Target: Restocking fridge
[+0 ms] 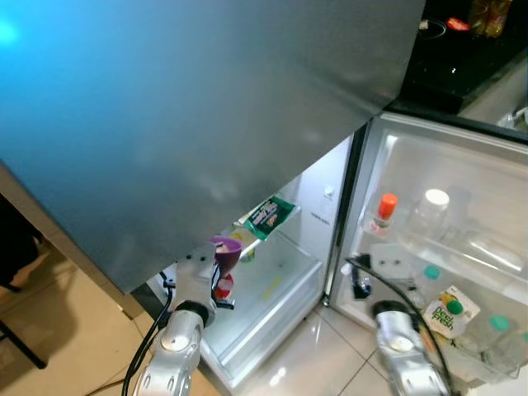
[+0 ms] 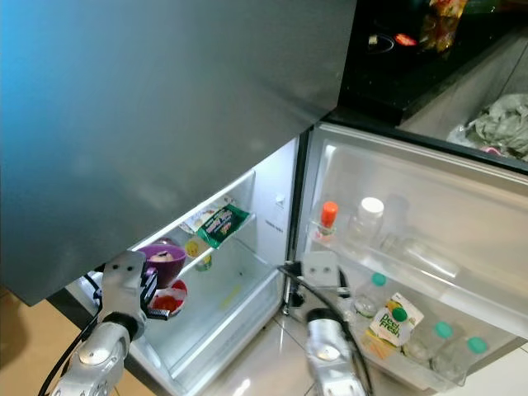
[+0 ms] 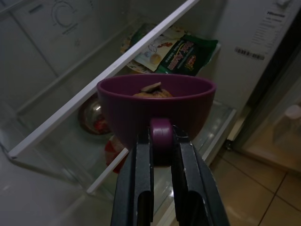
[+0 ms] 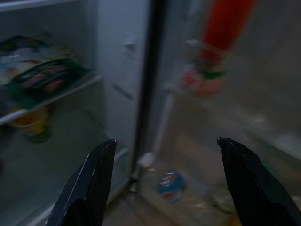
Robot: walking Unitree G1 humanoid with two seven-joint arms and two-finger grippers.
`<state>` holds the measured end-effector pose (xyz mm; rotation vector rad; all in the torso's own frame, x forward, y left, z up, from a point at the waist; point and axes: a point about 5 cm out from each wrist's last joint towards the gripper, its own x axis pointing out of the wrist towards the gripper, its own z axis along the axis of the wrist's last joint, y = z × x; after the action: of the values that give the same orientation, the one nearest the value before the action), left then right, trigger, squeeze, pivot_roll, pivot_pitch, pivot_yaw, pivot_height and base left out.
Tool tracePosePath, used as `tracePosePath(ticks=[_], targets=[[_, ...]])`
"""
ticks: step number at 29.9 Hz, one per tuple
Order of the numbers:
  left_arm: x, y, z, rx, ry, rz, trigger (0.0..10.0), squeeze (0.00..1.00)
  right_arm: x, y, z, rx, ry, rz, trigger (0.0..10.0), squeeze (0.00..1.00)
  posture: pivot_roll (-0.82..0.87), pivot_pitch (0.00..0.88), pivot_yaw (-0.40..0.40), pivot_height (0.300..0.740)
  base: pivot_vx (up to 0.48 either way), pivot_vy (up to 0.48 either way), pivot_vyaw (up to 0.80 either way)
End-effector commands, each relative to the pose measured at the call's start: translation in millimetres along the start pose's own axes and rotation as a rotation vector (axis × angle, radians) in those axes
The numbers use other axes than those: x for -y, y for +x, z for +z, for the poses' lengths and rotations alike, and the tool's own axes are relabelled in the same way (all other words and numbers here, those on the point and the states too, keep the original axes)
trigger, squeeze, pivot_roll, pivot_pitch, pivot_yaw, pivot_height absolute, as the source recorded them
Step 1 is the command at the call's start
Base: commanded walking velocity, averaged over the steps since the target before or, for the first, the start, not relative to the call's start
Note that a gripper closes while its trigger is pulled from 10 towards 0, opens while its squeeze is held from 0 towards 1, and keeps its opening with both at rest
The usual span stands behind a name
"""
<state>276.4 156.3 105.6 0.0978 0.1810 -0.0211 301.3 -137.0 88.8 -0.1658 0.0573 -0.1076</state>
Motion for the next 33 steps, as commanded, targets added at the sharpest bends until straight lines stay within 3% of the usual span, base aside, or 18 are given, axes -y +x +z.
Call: tracePosePath(ticks=[1, 13, 18, 26, 33], targets=[[-10.7, -2.8, -8.8, -0.033, 0.000, 0.049, 10.0, 0.00, 6.6, -2.3, -9.2, -0.038, -0.011, -0.022, 10.0, 0.00, -0.01, 0.164, 0.076, 0.710, 0.000, 0.000, 0.80], [-8.1, 0.3, -11.9, -0.063, -0.004, 0.025, 10.0, 0.00, 10.2, -1.7, -11.4, -0.054, 0.003, -0.048, 10.0, 0.00, -0.01, 0.169, 0.081, 0.710, 0.000, 0.000, 0.80], [-5.0, 6.5, -12.4, -0.081, -0.005, -0.005, 10.0, 0.00, 12.5, 0.8, -10.8, -0.062, 0.058, -0.053, 10.0, 0.00, -0.01, 0.170, 0.082, 0.710, 0.000, 0.000, 0.00], [-5.8, 12.6, -11.8, -0.080, 0.013, -0.010, 10.0, 0.00, 13.4, 2.4, -9.3, -0.057, 0.069, -0.046, 10.0, 0.00, -0.01, 0.170, 0.082, 0.710, 0.000, 0.000, 0.00], [-8.3, 15.4, -12.0, -0.081, 0.022, 0.008, 10.0, 0.00, 7.8, -0.4, -9.2, -0.054, 0.083, -0.020, 10.0, 0.00, -0.02, 0.173, 0.083, 0.710, 0.000, -0.424, 0.00]])
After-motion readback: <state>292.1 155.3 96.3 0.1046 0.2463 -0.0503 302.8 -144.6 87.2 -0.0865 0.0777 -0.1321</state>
